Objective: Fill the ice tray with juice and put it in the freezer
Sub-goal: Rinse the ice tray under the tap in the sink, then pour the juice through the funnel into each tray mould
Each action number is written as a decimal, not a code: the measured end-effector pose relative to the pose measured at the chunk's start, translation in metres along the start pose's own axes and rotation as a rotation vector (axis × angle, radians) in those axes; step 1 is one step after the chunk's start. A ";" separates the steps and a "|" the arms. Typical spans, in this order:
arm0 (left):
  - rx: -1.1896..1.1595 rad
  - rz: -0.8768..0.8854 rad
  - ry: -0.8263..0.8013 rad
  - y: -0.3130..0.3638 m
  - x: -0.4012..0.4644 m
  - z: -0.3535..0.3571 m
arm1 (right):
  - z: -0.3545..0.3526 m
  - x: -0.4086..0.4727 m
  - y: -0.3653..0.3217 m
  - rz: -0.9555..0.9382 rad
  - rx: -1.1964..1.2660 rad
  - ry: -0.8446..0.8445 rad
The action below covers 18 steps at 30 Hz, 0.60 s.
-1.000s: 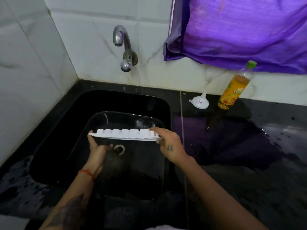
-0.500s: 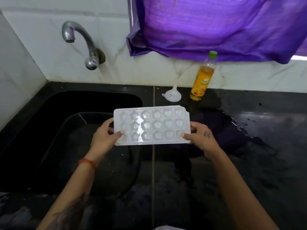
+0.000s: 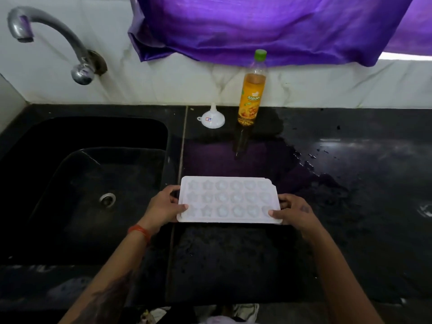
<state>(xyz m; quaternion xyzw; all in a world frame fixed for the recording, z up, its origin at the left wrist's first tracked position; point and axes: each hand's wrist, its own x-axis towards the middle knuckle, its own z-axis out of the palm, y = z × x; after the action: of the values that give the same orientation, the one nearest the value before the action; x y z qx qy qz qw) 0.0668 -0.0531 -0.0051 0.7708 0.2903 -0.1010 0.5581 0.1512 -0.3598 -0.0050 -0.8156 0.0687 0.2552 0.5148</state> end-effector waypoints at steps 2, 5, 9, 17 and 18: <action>0.001 -0.056 -0.061 0.000 0.003 -0.004 | -0.001 0.001 -0.001 0.038 -0.009 -0.026; 0.199 -0.048 -0.092 0.007 0.011 -0.012 | -0.007 0.006 -0.006 0.086 -0.064 -0.087; 0.516 0.235 0.211 0.040 0.037 -0.006 | -0.013 0.016 -0.028 0.080 -0.234 0.066; 0.728 0.588 0.029 0.115 0.115 0.052 | -0.009 0.092 -0.136 -0.253 -0.377 0.248; 0.783 0.602 0.005 0.118 0.126 0.058 | -0.005 0.107 -0.151 -0.286 -0.379 0.269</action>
<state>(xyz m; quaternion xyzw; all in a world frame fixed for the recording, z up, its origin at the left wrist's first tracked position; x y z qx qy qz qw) 0.2454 -0.0892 0.0083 0.9724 -0.0035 -0.0350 0.2305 0.3022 -0.2787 0.0665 -0.9254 -0.0286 0.0774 0.3700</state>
